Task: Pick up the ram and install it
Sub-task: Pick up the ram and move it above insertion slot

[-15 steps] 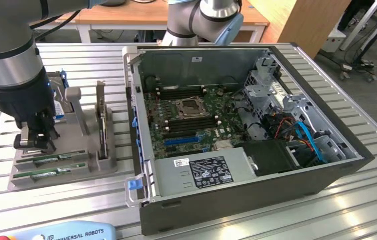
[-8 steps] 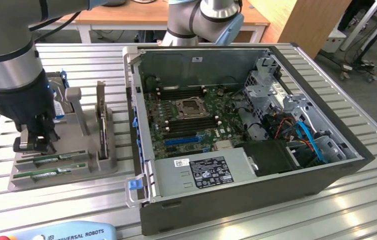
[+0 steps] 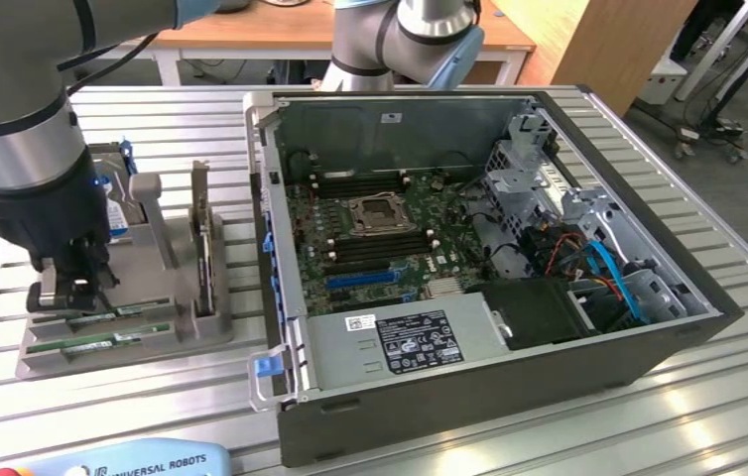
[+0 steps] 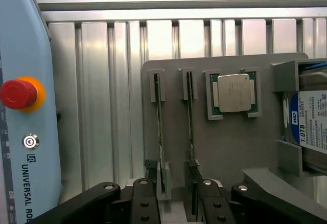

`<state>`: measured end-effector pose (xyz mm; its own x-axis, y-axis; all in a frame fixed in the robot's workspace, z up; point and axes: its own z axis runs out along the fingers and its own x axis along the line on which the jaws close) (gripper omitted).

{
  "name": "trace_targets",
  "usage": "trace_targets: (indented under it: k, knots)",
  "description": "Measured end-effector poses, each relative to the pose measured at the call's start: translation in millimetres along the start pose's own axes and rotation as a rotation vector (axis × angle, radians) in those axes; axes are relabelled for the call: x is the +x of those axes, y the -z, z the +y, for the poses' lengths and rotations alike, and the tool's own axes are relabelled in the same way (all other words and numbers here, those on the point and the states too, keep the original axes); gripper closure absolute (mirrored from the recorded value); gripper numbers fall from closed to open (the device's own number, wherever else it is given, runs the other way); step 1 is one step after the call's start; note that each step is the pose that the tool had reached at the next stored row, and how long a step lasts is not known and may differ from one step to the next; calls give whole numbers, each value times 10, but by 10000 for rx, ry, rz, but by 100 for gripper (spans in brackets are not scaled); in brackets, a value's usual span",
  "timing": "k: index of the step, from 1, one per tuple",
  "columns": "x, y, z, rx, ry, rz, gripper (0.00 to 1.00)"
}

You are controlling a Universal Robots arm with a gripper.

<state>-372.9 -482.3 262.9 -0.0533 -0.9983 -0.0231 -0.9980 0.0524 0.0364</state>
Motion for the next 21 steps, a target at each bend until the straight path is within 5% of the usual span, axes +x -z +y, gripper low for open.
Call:
trace_targets:
  k: [21]
  knots:
    - [6,-268,-5,32,1,-2,65]
